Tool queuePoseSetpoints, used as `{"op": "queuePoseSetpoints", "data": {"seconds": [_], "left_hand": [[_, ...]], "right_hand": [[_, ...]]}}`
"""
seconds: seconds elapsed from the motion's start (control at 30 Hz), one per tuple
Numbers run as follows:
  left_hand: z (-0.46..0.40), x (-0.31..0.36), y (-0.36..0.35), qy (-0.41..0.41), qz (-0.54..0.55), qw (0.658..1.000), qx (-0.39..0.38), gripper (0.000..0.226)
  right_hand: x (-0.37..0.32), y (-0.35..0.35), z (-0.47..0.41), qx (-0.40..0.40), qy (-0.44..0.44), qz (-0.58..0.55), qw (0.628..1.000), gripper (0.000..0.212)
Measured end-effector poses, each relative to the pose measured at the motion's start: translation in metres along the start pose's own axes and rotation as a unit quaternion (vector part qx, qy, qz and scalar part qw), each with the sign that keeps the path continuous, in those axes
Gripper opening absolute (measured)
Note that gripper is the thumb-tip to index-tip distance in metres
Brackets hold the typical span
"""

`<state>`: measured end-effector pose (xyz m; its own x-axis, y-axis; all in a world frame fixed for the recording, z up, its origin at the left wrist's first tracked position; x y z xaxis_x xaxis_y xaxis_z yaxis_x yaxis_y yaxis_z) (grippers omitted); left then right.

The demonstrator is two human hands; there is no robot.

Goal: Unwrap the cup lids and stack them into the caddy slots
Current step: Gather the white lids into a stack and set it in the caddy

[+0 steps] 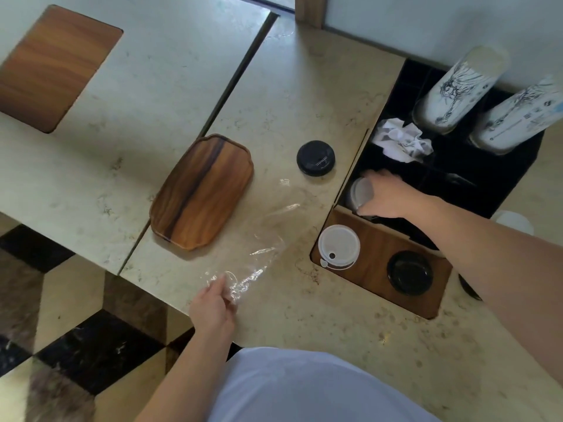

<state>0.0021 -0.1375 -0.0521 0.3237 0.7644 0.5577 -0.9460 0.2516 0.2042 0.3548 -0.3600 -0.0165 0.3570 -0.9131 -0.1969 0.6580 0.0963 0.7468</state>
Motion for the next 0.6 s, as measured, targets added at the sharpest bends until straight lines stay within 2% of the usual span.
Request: {"op": "queuePoseSetpoints", "data": {"seconds": [0.13, 0.23, 0.27, 0.37, 0.43, 0.53, 0.6], "left_hand": [[0.006, -0.006, -0.008, 0.007, 0.047, 0.999, 0.001, 0.024], [0.005, -0.007, -0.009, -0.008, 0.014, 1.000, -0.005, 0.020], [0.004, -0.007, -0.008, -0.008, 0.011, 1.000, -0.003, 0.023], [-0.004, -0.006, 0.006, -0.012, -0.010, 1.000, 0.015, 0.059], [-0.005, -0.003, 0.020, -0.029, -0.038, 0.998, 0.051, 0.066], [0.005, 0.012, 0.034, -0.115, -0.123, 0.979, 0.114, 0.049], [0.024, 0.030, 0.020, -0.237, -0.174, 0.953, 0.069, 0.034]], "right_hand": [[0.000, 0.000, 0.001, -0.001, 0.004, 0.003, 1.000, 0.097], [0.000, 0.000, 0.002, -0.004, 0.004, 0.001, 1.000, 0.098], [0.000, 0.001, 0.003, -0.003, 0.006, -0.001, 1.000, 0.097], [0.000, 0.001, 0.005, 0.004, 0.011, -0.007, 1.000, 0.095], [-0.001, 0.001, 0.009, 0.012, 0.013, -0.012, 1.000, 0.095], [-0.001, 0.004, 0.014, 0.036, 0.011, -0.003, 0.999, 0.095], [-0.003, 0.008, 0.019, 0.054, 0.010, 0.013, 0.998, 0.094]]}}
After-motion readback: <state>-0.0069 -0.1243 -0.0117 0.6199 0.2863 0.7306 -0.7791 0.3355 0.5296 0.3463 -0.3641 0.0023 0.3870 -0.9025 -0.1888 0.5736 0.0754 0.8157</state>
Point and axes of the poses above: each hand's wrist, its own z-axis away from the middle knuckle, its own y-axis out of the back of the hand, x = y × z, the point moved 5 cm from there along -z, towards the middle knuckle, and after that the axes turned 1 degree about -z, right-handed, at the moved point
